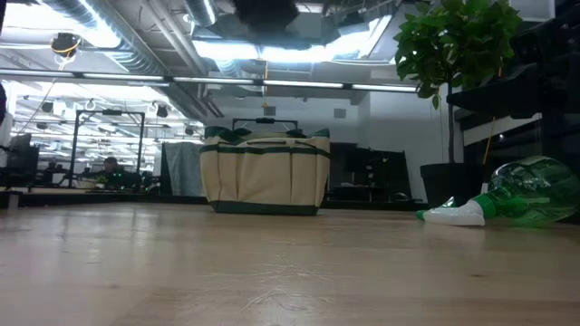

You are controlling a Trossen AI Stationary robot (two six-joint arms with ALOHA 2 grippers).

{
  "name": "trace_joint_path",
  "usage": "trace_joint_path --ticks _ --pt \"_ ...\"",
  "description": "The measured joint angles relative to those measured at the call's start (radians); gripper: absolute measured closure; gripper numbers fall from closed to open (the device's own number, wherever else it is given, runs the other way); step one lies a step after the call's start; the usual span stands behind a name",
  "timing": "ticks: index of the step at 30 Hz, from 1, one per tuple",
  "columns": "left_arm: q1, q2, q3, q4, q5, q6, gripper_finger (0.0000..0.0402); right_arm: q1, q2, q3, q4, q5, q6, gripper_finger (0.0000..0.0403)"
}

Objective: Pick & Place Garden tools in Gardening bag
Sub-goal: Put the green shear scissors into the light brown gardening bag

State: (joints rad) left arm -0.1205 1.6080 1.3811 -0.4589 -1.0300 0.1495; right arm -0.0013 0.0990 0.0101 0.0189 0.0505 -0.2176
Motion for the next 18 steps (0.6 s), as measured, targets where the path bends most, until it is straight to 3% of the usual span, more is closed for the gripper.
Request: trace_joint_path --ticks 8,18 --pt "0.132 -0.009 0.000 -0.016 0.240 -0.059 0.0373 0.000 0.000 0.000 0.000 -0.002 0.000 0.0217" --pt "0.184 -0.010 0.000 0.000 0.528 -0.062 0.0373 0.000 0.000 0.000 0.000 -0.002 0.000 0.0217"
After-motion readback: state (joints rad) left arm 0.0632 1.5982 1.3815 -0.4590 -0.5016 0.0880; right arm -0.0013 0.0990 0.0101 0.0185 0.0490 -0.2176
